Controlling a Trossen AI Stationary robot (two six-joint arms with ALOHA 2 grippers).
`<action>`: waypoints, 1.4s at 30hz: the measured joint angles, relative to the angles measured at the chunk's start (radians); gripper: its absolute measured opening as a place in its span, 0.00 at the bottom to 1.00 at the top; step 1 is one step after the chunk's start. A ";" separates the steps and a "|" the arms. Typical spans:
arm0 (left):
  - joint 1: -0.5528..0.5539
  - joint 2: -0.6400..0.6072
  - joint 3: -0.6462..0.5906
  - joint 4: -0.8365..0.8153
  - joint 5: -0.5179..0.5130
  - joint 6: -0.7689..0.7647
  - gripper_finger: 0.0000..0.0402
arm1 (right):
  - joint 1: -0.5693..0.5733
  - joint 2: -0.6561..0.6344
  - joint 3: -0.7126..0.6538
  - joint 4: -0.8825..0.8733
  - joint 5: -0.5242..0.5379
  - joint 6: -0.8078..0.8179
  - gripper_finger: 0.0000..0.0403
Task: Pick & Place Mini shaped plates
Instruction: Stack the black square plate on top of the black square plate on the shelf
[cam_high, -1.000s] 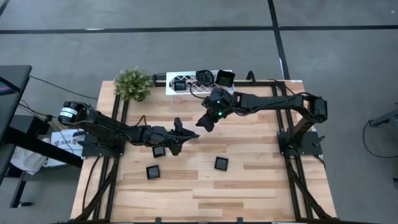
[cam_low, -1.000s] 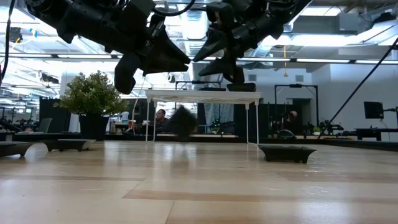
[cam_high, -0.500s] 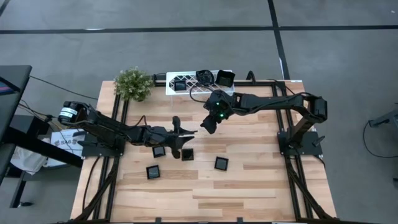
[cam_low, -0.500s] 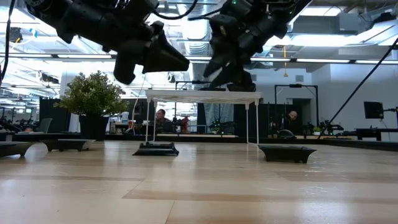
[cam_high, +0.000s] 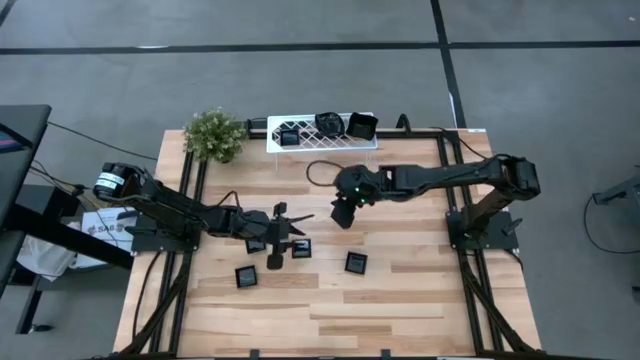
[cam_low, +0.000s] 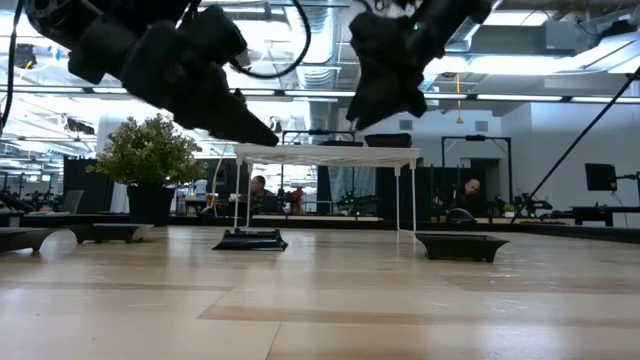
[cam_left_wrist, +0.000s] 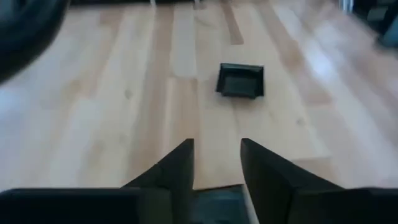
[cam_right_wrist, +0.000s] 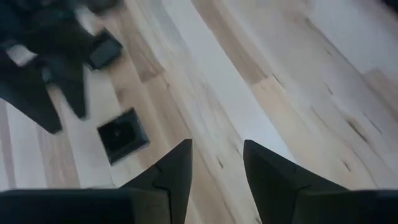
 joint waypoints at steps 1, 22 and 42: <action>-0.001 0.000 0.000 -0.001 0.012 -0.065 0.35 | 0.016 0.000 0.002 0.002 0.021 0.000 0.34; -0.037 0.063 0.001 -0.088 -0.058 -0.226 0.66 | 0.389 0.001 0.000 0.039 0.323 0.055 0.35; -0.037 0.304 0.021 0.022 -0.065 -0.159 0.72 | 0.418 0.002 0.000 0.065 0.368 0.055 0.36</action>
